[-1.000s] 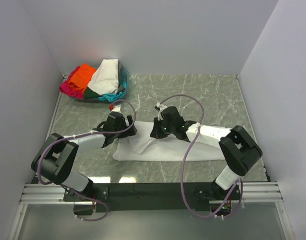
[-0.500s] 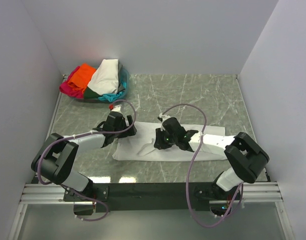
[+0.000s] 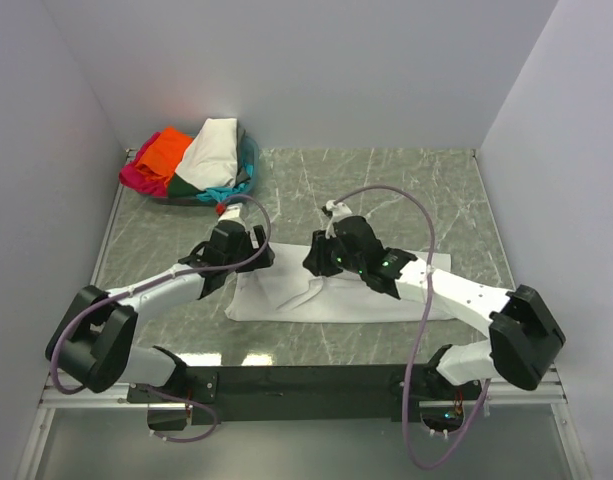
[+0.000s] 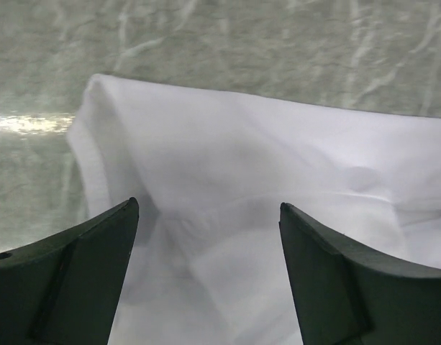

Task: Fold and stack the t-shirts
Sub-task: Fold the tshirt

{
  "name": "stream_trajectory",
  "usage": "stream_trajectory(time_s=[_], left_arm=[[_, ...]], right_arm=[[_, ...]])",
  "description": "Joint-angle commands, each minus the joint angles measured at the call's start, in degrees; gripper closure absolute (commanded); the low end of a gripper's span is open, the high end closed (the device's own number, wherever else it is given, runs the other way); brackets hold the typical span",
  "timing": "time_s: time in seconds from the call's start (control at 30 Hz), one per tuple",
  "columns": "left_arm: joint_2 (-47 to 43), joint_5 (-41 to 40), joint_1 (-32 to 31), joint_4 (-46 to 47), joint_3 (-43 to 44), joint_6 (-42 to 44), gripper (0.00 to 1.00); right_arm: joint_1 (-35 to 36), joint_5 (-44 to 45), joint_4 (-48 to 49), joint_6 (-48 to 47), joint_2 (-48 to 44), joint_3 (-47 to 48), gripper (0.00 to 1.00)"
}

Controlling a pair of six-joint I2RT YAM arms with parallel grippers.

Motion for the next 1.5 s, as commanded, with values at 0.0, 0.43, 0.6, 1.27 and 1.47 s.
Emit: stream_trajectory(time_s=[0.0, 0.43, 0.6, 1.27, 1.47], left_arm=[[-2.8, 0.3, -2.7, 1.6, 1.6, -2.1, 0.15], [9.4, 10.3, -4.1, 10.5, -1.2, -5.9, 0.15], [13.2, 9.1, -4.1, 10.2, -0.4, -5.1, 0.15], [36.6, 6.2, -3.6, -0.4, 30.2, 2.0, 0.16], [41.9, 6.2, -2.9, -5.4, 43.4, 3.0, 0.16]], right_arm=[[0.3, -3.9, 1.8, -1.3, 4.5, 4.2, 0.61], [-2.5, 0.4, 3.7, 1.8, 20.5, 3.5, 0.62], [-3.5, 0.0, 3.7, 1.8, 22.0, 3.1, 0.63], [-19.2, 10.7, -10.4, 5.7, -11.9, -13.1, 0.52], [-22.2, 12.7, -10.6, 6.2, -11.3, -14.2, 0.52]])
